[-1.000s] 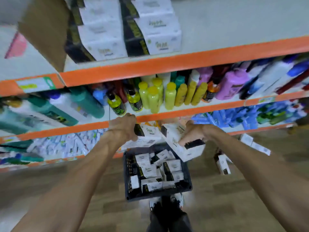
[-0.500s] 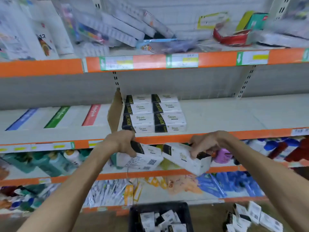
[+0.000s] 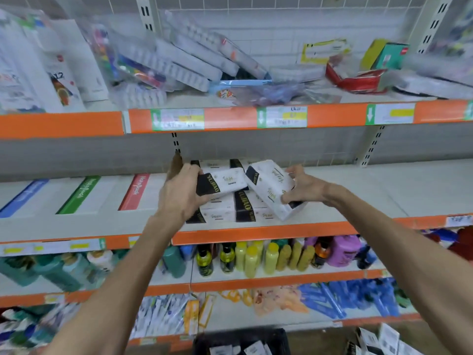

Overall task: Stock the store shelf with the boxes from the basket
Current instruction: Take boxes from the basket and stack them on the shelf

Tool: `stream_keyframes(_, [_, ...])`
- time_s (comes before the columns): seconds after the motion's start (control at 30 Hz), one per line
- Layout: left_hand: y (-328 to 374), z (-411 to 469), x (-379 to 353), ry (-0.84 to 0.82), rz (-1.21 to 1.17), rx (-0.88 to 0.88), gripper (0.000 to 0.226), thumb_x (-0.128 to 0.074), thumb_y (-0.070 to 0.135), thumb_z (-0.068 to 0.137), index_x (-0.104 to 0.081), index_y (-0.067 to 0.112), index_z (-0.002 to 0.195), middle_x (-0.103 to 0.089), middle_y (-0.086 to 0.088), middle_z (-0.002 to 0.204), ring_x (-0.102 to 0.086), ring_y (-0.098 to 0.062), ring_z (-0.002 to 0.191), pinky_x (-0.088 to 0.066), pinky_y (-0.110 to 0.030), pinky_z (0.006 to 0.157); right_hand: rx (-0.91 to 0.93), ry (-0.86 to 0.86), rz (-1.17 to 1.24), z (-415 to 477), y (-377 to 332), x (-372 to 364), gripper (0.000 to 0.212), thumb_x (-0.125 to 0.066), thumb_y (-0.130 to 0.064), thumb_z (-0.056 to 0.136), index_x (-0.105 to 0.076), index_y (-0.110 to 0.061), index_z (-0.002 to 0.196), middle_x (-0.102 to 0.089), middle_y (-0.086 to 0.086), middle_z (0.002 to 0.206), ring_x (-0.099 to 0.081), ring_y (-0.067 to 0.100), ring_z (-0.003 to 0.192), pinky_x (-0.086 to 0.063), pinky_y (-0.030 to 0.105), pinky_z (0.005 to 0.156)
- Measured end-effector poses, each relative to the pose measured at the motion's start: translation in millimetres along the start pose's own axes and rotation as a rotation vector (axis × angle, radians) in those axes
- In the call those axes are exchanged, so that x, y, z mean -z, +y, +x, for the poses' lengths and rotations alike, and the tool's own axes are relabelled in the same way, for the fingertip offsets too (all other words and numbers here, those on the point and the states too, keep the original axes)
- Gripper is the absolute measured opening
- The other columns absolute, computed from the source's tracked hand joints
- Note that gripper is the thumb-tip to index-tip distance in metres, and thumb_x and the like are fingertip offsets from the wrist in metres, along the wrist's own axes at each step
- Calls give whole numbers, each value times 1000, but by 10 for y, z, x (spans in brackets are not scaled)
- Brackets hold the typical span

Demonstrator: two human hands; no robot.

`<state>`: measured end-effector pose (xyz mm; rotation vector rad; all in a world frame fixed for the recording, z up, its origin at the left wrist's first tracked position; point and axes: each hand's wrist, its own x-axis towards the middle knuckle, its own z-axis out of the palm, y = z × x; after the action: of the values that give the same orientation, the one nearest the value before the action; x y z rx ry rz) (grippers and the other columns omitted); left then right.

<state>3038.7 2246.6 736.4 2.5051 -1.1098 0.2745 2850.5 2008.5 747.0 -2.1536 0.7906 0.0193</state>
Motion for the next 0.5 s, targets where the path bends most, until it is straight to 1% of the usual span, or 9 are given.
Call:
stream_keyframes(0.07, [-68, -3, -268, 51, 9, -37, 50, -75, 25, 76, -45, 26, 116, -50, 1, 115, -57, -26, 98, -53, -44, 71, 33, 78, -80, 200, 100, -156, 93, -79, -17, 71, -20, -17, 143, -51, 7, 126, -56, 27, 110, -50, 45, 93])
stream_keyframes(0.1, [-129, -17, -419, 27, 1, -42, 49, -72, 16, 77, -44, 24, 117, -48, 0, 118, -54, -27, 100, -52, -45, 72, 42, 105, -200, 294, 184, -244, 93, -79, -20, 70, -21, -22, 143, -47, 8, 133, -50, 30, 119, -42, 46, 100])
stream_keyframes(0.17, [-268, -78, -699, -47, 7, -14, 50, -65, 6, 76, -44, 18, 120, -43, -4, 125, -46, -29, 102, -49, -45, 78, 68, 79, -394, 405, 365, -387, 88, -75, -21, 71, -24, -39, 141, -33, 3, 146, -25, 25, 138, -22, 45, 110])
stream_keyframes(0.2, [-328, -107, -790, -62, -14, 7, 51, -64, 4, 75, -44, 15, 121, -42, -6, 127, -44, -30, 102, -47, -46, 80, 79, 61, -429, 432, 449, -410, 85, -71, -19, 73, -25, -46, 139, -25, -2, 150, -13, 22, 142, -17, 48, 111])
stream_keyframes(0.27, [-407, -137, -857, -58, -148, 22, 49, -68, 5, 73, -45, 13, 116, -41, -8, 124, -44, -30, 100, -47, -47, 82, 93, 69, -417, 447, 582, -404, 81, -67, -15, 79, -27, -52, 139, -11, -12, 155, 0, 22, 143, -21, 54, 110])
stream_keyframes(0.33, [-425, -101, -813, -42, -236, 29, 50, -73, 7, 72, -44, 12, 113, -40, -7, 120, -45, -29, 101, -46, -44, 85, 107, 87, -347, 423, 645, -384, 78, -64, -7, 81, -34, -50, 139, -5, -9, 156, 4, 24, 143, -25, 50, 111])
stream_keyframes(0.4, [-411, 9, -726, -51, -266, 70, 57, -76, 9, 72, -43, 10, 119, -40, -9, 123, -45, -30, 107, -45, -44, 90, 119, 124, -307, 391, 647, -346, 76, -64, -3, 82, -37, -45, 139, -2, -5, 156, 4, 27, 143, -25, 46, 113])
stream_keyframes(0.43, [-403, 74, -682, -73, -272, 99, 61, -76, 10, 72, -42, 9, 123, -39, -10, 126, -44, -31, 111, -45, -44, 93, 114, 142, -298, 381, 641, -338, 75, -64, -4, 82, -36, -42, 140, -3, -3, 156, 1, 29, 143, -26, 46, 113])
stream_keyframes(0.5, [-388, 183, -617, -140, -250, 117, 68, -76, 13, 75, -39, 8, 131, -37, -11, 131, -43, -31, 117, -44, -44, 97, 76, 185, -261, 363, 611, -341, 76, -66, -10, 84, -28, -34, 145, -7, 4, 155, -15, 37, 141, -31, 48, 110])
